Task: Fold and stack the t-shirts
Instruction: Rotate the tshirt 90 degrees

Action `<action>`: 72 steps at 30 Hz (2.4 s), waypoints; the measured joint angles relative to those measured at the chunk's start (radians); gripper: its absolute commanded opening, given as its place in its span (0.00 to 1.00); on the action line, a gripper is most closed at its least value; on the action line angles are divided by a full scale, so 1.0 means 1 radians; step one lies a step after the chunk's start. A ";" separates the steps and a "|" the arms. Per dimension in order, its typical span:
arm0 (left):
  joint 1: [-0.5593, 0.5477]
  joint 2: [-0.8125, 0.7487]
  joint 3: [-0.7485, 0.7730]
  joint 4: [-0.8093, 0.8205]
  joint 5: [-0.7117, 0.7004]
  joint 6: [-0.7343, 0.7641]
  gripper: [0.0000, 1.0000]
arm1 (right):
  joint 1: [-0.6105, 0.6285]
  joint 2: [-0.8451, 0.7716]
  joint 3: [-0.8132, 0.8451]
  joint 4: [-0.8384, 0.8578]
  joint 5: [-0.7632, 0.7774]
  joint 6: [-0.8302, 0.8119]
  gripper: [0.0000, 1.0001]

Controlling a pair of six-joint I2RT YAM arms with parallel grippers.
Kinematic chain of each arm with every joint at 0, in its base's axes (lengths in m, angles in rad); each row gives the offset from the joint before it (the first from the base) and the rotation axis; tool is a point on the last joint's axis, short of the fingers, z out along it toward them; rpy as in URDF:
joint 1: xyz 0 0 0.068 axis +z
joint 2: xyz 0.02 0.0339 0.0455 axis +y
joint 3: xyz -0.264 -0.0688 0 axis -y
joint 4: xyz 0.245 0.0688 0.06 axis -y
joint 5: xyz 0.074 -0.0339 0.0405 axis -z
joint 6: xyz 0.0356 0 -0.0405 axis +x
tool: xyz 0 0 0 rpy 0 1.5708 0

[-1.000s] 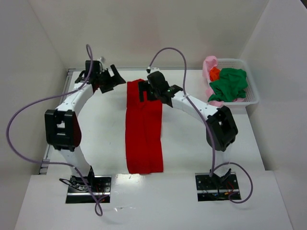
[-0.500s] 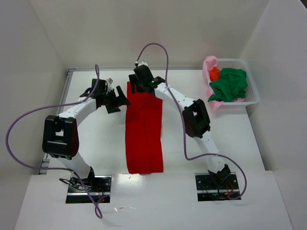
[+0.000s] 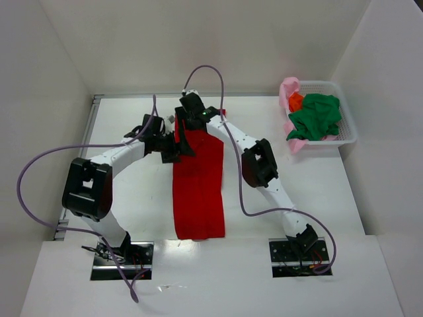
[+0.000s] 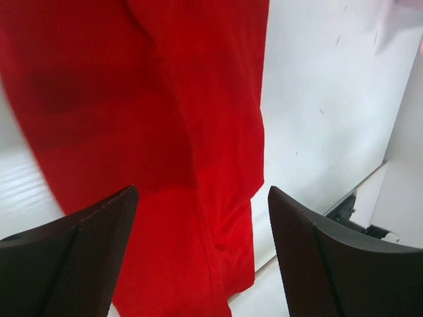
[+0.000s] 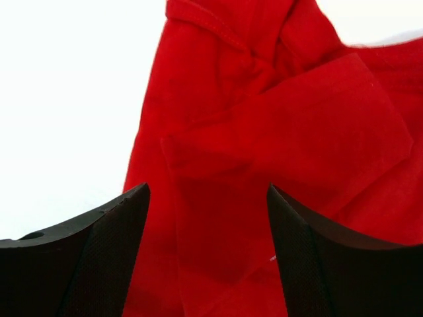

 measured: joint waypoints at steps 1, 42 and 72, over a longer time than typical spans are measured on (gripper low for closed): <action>-0.010 0.004 0.000 0.001 0.000 0.001 0.87 | 0.000 0.008 0.016 0.000 0.000 0.000 0.76; -0.040 0.105 -0.138 0.031 -0.100 -0.040 0.00 | 0.000 0.166 0.194 -0.050 -0.035 0.007 0.62; -0.038 0.129 -0.138 0.066 -0.084 -0.111 0.00 | 0.002 -0.055 -0.230 0.061 0.075 0.074 0.14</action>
